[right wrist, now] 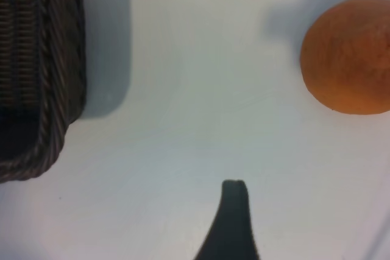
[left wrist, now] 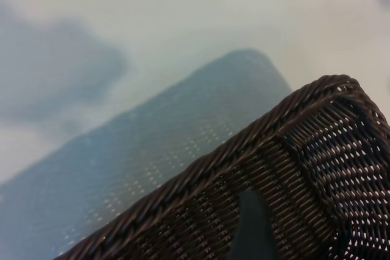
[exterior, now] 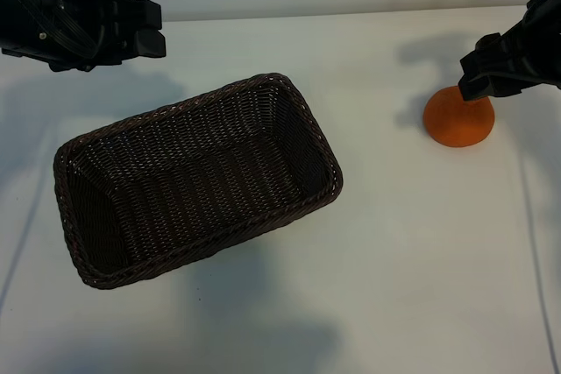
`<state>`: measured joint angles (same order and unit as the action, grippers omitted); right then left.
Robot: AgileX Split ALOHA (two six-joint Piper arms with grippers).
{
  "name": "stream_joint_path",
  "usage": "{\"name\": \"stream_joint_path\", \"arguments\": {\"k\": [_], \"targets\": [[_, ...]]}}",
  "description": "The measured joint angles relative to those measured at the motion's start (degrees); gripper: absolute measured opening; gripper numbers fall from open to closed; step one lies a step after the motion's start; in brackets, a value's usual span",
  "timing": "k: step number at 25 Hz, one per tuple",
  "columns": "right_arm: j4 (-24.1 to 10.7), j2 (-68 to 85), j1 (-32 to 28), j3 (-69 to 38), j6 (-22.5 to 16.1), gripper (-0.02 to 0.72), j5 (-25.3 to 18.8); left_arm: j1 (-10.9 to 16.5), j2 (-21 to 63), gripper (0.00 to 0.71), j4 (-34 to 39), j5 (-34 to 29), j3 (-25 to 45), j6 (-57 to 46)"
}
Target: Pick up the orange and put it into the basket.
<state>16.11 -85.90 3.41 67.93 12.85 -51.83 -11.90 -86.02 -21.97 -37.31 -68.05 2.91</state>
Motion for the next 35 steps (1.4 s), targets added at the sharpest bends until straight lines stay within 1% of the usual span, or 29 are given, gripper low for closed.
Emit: {"name": "stream_joint_path", "arguments": {"k": [11, 16, 19, 23, 25, 27, 31, 35], "targets": [[0.0, 0.0, 0.0, 0.0, 0.1, 0.594, 0.4, 0.0, 0.0, 0.540, 0.0, 0.0, 0.0, -0.1], [0.0, 0.0, 0.0, 0.0, 0.0, 0.594, 0.4, 0.0, 0.7, 0.540, 1.1, -3.3, 0.0, -1.4], [0.0, 0.0, 0.0, 0.0, 0.0, 0.594, 0.4, 0.0, 2.4, 0.540, 7.2, -6.9, 0.0, -7.6], [0.0, 0.0, 0.0, 0.0, 0.0, 0.594, 0.4, 0.0, 5.6, 0.540, 19.6, -14.5, 0.3, -18.2], [0.0, 0.0, 0.0, 0.0, 0.0, 0.594, 0.4, 0.0, 7.8, 0.540, 23.3, -16.8, 2.2, -22.2], [0.0, 0.0, 0.0, 0.0, 0.0, 0.594, 0.4, 0.0, 10.7, 0.540, 25.1, -16.8, 5.5, -25.4], [0.0, 0.0, 0.0, 0.0, 0.0, 0.594, 0.4, 0.0, 14.8, 0.540, 25.8, -12.6, 12.9, -30.7], [0.0, 0.0, 0.0, 0.0, 0.0, 0.594, 0.4, 0.0, 15.0, 0.540, 25.9, -9.5, 19.3, -33.5]]}}
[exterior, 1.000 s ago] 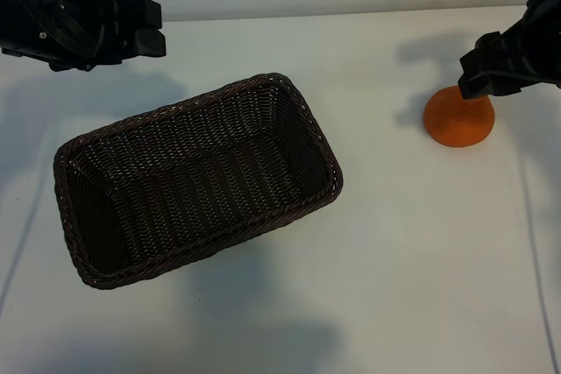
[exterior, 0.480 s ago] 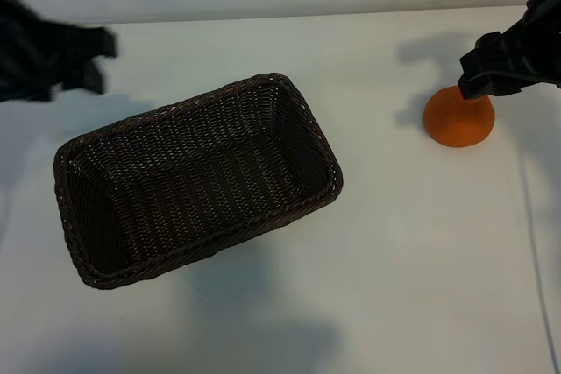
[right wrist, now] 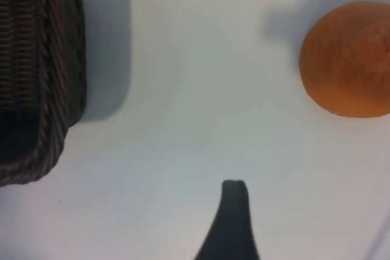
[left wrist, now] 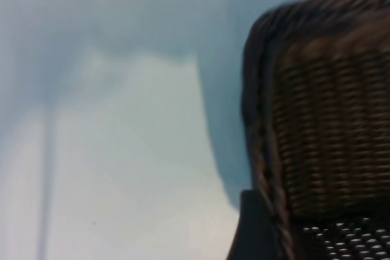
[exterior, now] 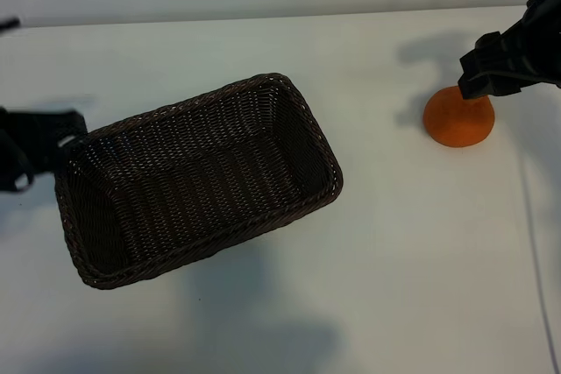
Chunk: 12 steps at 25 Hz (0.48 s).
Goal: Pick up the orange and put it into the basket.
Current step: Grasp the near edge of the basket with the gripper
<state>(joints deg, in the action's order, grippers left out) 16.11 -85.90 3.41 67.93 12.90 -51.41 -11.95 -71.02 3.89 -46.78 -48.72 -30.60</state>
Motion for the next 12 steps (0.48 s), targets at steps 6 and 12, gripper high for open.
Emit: {"name": "stream_joint_path", "arguments": {"k": [6, 12], "targets": [[0.0, 0.0, 0.0, 0.0, 0.0, 0.594, 0.0, 0.0, 0.0, 0.540, -0.1, 5.1, 4.9, -4.3], [0.1, 0.0, 0.0, 0.0, 0.0, 0.594, 0.0, 0.0, -2.5, 0.540, 0.0, 7.6, 6.5, -5.9]]}}
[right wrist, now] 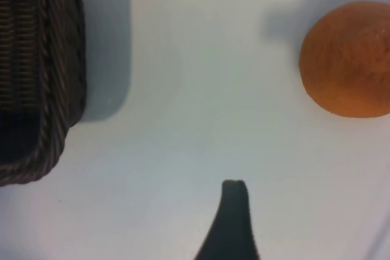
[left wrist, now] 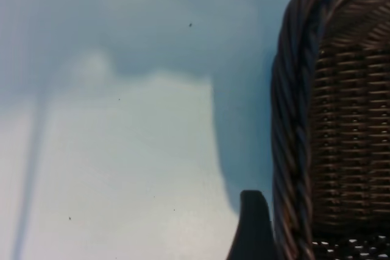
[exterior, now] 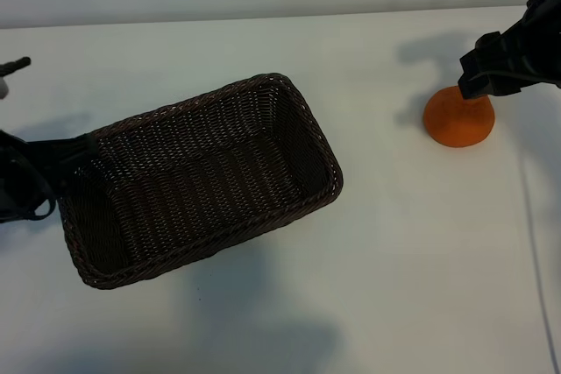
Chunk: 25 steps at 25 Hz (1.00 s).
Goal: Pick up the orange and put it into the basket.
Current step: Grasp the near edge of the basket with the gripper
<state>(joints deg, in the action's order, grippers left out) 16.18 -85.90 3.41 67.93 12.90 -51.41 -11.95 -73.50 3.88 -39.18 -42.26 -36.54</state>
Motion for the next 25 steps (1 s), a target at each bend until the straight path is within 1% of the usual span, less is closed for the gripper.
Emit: {"name": "stream_joint_path", "arguments": {"k": [3, 12, 17, 25], "targets": [[0.0, 0.0, 0.0, 0.0, 0.0, 0.594, 0.0, 0.0, -2.2, 0.540, -0.4, 0.2, 0.1, 0.0], [0.0, 0.0, 0.0, 0.0, 0.0, 0.594, 0.0, 0.0, -4.4, 0.540, -1.1, 0.8, 0.4, 0.2], [0.0, 0.0, 0.0, 0.0, 0.0, 0.594, -0.1, 0.0, -7.9, 0.540, -1.3, 2.3, 0.4, 0.2], [0.0, 0.0, 0.0, 0.0, 0.0, 0.594, -0.2, 0.0, -10.3, 0.540, -1.3, 3.8, 0.4, 0.2]]}}
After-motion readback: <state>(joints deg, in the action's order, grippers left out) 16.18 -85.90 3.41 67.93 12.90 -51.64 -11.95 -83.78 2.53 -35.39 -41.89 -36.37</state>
